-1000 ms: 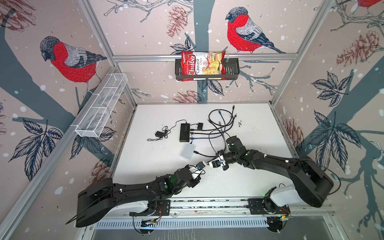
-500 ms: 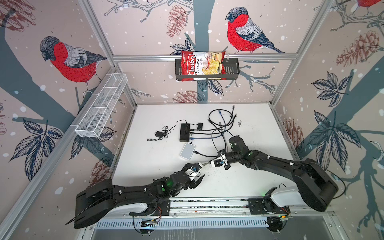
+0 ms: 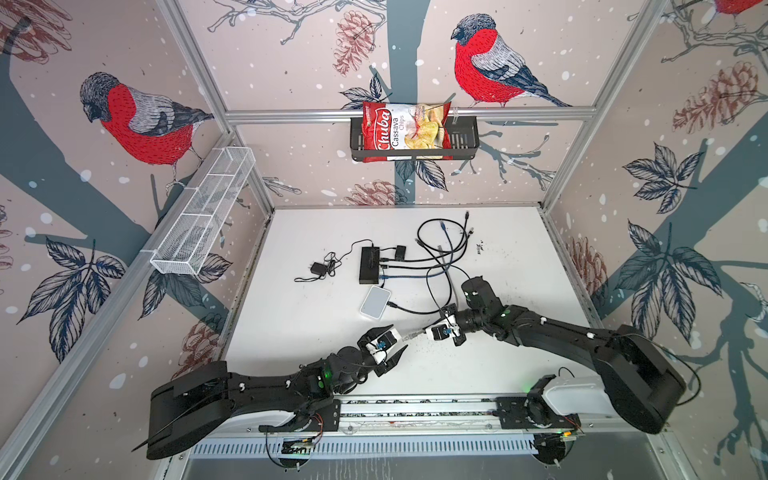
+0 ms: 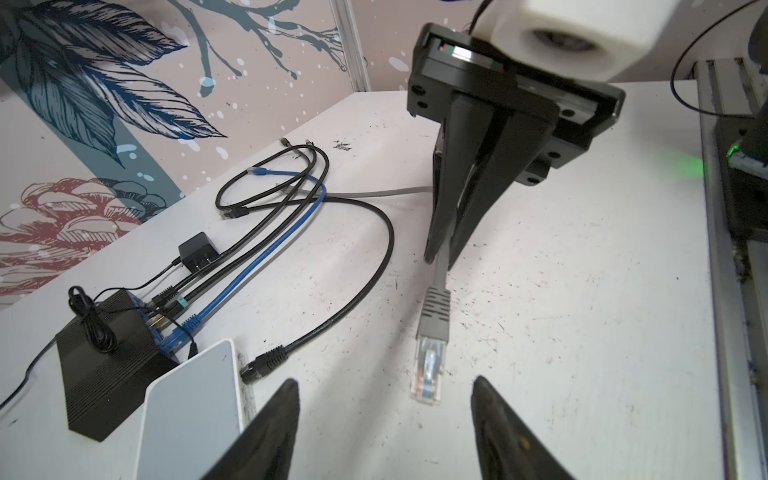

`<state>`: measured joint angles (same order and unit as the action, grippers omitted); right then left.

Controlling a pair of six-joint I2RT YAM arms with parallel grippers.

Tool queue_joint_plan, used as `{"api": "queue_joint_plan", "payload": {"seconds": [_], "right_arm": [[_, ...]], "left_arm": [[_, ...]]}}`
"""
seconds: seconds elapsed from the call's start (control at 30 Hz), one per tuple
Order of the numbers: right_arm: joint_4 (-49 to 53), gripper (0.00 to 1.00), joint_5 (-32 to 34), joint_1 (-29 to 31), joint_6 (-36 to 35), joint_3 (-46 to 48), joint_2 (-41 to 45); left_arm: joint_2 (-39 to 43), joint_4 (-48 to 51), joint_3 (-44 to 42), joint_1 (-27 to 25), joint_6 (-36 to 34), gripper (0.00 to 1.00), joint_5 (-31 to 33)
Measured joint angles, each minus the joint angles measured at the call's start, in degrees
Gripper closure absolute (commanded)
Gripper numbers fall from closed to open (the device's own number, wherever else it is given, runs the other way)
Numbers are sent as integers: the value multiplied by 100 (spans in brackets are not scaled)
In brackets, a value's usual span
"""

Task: Insert the plug into the switch port
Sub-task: 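Hold the grey plug up with the left gripper while the right closes on it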

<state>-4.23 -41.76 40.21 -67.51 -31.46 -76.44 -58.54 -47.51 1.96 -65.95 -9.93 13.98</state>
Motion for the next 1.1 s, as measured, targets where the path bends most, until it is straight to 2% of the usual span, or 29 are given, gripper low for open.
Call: {"api": "queue_joint_plan", "payload": {"seconds": [0.23, 0.73, 0.87, 0.97, 1.1], "right_arm": [[0, 98, 0, -24, 0, 0, 37], [0, 98, 2, -33, 7, -26, 70], [4, 95, 55, -31, 24, -76, 22], [55, 83, 149, 0, 66, -142, -42], [267, 77, 310, 155, 348, -407, -90]], "left_arm": [[-365, -120, 37, 96, -219, 50, -341], [-667, -299, 212, 339, -505, 91, -800], [-772, -210, 273, 354, -516, 95, -857], [-831, -155, 315, 354, -533, 95, -855], [-828, -127, 380, 358, -595, 95, -911]]}}
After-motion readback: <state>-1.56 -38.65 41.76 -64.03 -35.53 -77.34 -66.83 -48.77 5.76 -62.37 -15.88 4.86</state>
